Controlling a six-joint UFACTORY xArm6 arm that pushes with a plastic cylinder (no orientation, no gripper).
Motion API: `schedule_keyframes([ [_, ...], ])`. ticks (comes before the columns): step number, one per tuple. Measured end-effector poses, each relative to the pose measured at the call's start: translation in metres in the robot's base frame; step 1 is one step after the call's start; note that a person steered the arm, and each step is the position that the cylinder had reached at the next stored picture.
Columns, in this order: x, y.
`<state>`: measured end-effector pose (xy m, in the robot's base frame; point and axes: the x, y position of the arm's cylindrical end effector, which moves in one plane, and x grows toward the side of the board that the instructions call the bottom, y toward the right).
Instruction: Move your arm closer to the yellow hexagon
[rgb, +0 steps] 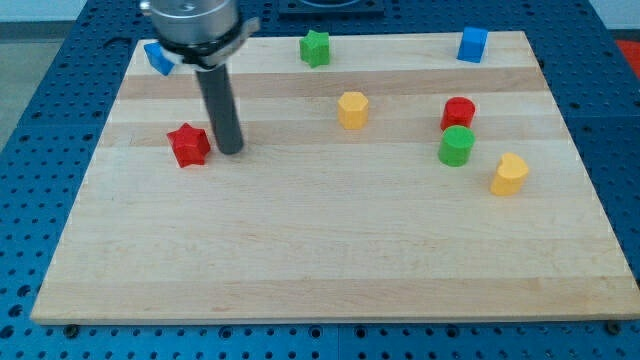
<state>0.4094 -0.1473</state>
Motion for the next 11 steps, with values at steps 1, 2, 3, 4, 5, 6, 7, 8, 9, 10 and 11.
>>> schedule_keyframes([
  [1,0.0,-0.043],
  [2,0.0,-0.073],
  [3,0.0,-0.077],
  [4,0.009,-0.071],
  [5,0.046,-0.029],
  [6,0.066,0.04],
  [7,0.09,0.1],
  [8,0.122,0.152],
  [9,0.137,0.207],
  [10,0.133,0.2],
  [11,0.102,0.143],
])
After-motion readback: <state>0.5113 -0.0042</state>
